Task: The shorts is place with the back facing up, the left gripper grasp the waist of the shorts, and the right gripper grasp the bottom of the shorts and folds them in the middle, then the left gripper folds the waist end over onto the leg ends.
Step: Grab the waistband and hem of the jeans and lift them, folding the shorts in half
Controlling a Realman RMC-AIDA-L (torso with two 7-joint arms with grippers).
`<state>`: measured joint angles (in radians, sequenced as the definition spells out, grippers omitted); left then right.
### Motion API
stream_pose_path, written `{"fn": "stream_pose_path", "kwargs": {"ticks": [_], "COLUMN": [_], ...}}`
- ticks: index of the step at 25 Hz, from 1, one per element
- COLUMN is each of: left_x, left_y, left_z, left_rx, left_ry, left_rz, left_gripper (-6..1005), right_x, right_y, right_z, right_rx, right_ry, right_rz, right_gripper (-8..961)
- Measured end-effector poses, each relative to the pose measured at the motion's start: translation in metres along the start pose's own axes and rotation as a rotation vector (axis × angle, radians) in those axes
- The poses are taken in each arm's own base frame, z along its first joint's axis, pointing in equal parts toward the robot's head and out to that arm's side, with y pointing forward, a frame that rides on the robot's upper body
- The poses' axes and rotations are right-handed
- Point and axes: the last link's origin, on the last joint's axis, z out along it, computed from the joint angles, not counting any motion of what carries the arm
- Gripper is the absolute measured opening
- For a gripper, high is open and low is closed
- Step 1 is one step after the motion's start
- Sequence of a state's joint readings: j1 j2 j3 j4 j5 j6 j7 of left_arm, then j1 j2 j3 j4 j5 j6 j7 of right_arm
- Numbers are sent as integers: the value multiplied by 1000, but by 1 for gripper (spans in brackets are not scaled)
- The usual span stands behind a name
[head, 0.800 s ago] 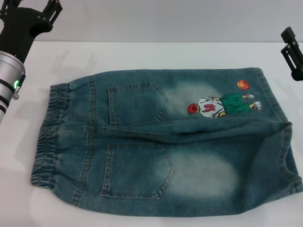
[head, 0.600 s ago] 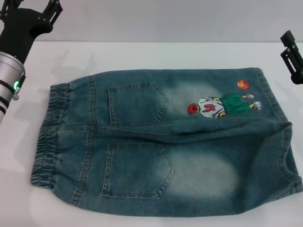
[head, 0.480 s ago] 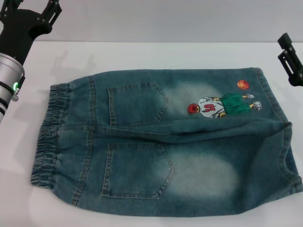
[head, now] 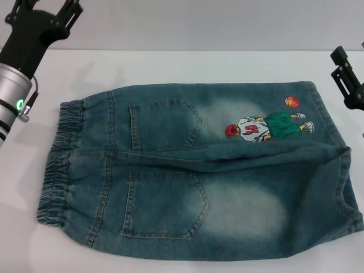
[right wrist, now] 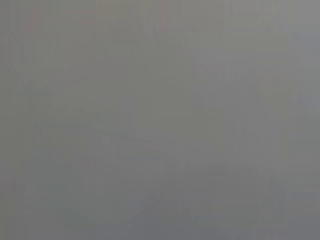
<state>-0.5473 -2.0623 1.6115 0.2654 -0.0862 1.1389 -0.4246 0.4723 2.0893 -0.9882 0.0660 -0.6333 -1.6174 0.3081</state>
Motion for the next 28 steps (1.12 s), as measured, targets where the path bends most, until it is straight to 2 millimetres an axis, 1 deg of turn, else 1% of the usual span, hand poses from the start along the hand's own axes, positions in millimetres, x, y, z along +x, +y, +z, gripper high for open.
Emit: {"fn": "stream_pose_path", "kwargs": {"ticks": [2,3,4,5,9,10,11,14,15,16,18,20,21,22,23,25,26,27,28], "left_x": [0,9,9,20,20,35,42,46,58,70,70,78,78,79,79,77,76,76,76], "left_y": [0,6,6,11,11,21,29,33,39,45,45,50,50,49,49,39,34,34,28], "left_z": [0,5,5,14,14,36,48,52,61,66,66,62,62,60,60,51,47,47,42], "left_rx": [0,-62,-62,-148,-148,-316,-403,-442,-527,-603,-603,-683,-683,-691,-691,-664,-643,-643,-615], "left_ry": [0,28,28,29,29,-54,-121,-158,-237,-336,-336,-486,-486,-539,-539,-724,-776,-776,-830], "left_rz": [0,-45,-45,-87,-87,-152,-182,-202,-222,-217,-217,-166,-166,-166,-166,-135,-126,-126,-121], "left_gripper": [767,764,761,758,747,744,744,743,743,743,743,742,742,742,742,741,741,741,741], "right_x": [2,2,3,3,5,5,6,8,8,10,11,12,12,12,11,10,10,10,10], "right_y": [1,1,0,0,-1,-2,-3,-5,-5,-6,-7,-9,-10,-11,-13,-18,-21,-24,-27], "right_z": [-3,-3,-5,-5,-9,-9,-10,-11,-11,-11,-11,-10,-9,-9,-8,-8,-8,-9,-8], "right_rx": [4,5,8,10,19,25,30,43,45,50,52,57,62,71,83,116,133,151,162], "right_ry": [10,13,18,21,31,35,39,53,59,70,76,85,89,86,84,77,75,75,77], "right_rz": [7,8,9,10,11,11,11,11,10,9,7,4,3,3,3,1,0,-2,-5], "right_gripper": [603,603,603,603,603,603,603,603,603,603,603,603,603,603,603,603,603,602,602]}}
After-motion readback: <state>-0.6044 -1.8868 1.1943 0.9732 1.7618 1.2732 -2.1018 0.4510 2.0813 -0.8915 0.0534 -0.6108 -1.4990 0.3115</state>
